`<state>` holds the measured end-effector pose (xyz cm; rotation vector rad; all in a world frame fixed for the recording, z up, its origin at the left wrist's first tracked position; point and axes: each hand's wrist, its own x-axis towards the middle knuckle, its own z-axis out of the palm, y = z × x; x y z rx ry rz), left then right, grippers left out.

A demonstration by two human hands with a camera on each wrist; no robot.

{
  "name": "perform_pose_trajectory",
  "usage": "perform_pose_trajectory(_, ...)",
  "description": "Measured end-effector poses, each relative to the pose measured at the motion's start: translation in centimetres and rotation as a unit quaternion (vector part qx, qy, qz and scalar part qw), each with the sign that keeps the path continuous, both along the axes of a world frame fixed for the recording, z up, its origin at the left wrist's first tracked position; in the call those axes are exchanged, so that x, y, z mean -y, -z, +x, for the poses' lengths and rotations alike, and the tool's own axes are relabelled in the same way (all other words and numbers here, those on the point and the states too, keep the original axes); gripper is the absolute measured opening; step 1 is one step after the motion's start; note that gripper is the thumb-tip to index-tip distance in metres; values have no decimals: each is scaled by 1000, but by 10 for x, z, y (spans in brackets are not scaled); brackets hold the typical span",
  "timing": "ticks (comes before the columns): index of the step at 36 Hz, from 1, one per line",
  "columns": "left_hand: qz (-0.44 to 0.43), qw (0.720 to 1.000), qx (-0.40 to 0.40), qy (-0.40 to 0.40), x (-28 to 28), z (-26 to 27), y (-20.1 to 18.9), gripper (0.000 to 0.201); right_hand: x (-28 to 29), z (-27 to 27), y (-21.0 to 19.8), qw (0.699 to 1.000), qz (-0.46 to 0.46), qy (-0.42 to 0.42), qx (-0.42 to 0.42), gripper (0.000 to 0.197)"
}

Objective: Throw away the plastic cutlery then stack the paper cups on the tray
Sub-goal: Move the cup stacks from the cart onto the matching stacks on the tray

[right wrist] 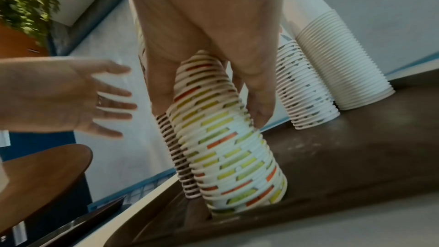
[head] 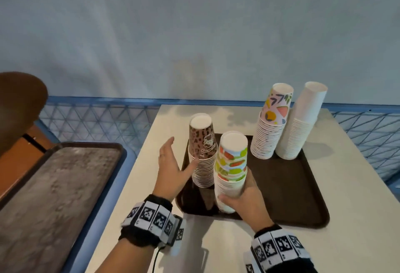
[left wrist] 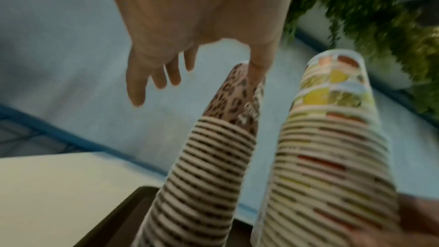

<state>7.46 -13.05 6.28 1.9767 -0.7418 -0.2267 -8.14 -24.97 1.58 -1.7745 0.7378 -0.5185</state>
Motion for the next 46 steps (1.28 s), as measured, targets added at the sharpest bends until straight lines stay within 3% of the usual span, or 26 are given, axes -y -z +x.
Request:
perform_pose_trajectory(4,82,992,-51,79,10,10,13,84,-6,5,5,999,11,32,-7,83)
perform_pose_trajectory(6,63,991,-84,84,15,13,15,79,-7,6,7,999,15,40,-6,80)
perform_pose_trajectory(9,16,987,-136,90,25,17,24,87,-8,9,8,999,17,40,6,76)
perform_pose_trajectory(17,14,993,-116,31,49,21,43,82,1,17,6,999,3,34,27,75)
perform_pose_trajectory(35,2,996,-89,-14,118,89,44,74,14,19,9,1000,5,4,23,77)
perform_pose_trajectory(46,3,997,-70,-12,123,93,51,69,88,75,2,999,-49,13,-14,82)
